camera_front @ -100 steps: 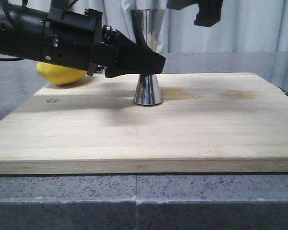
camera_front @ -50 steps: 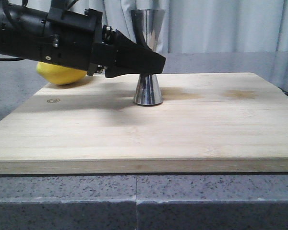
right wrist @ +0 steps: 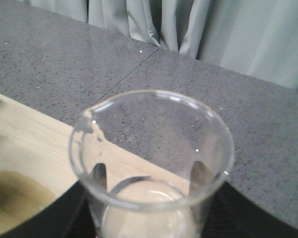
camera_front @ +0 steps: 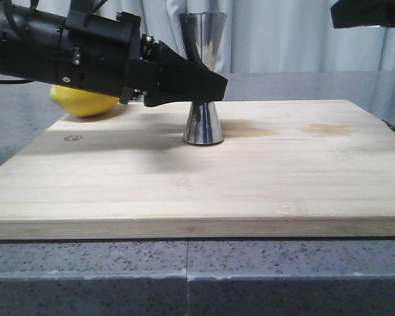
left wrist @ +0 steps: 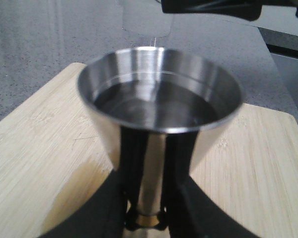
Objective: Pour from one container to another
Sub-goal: 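Tilt the beaker upright and lower it with the right gripper, then set the beaker on the board and open the right gripper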
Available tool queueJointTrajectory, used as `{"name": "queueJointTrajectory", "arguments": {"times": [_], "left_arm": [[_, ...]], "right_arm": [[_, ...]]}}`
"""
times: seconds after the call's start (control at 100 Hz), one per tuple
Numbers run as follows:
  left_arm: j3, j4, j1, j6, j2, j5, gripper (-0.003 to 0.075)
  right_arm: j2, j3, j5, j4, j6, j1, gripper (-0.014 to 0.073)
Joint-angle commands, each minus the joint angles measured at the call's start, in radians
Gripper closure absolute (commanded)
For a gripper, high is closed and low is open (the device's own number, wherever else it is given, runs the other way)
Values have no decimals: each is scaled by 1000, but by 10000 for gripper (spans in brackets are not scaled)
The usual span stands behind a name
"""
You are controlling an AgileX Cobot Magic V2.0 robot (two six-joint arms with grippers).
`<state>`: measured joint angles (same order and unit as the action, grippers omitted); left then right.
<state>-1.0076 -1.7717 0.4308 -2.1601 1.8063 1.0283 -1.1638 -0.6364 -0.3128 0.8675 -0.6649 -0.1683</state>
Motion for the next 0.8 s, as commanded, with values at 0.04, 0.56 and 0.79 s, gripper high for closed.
{"name": "queueJointTrajectory", "arguments": {"times": [0.04, 0.56, 0.79], "left_arm": [[-28, -80, 6, 0, -36, 72, 606], [-28, -80, 6, 0, -36, 72, 606], [-28, -80, 6, 0, -36, 72, 606]], "right_arm": [[25, 48, -233, -23, -2, 67, 327], [-227, 89, -494, -41, 184, 93, 327], [-294, 89, -501, -100, 214, 93, 327]]}}
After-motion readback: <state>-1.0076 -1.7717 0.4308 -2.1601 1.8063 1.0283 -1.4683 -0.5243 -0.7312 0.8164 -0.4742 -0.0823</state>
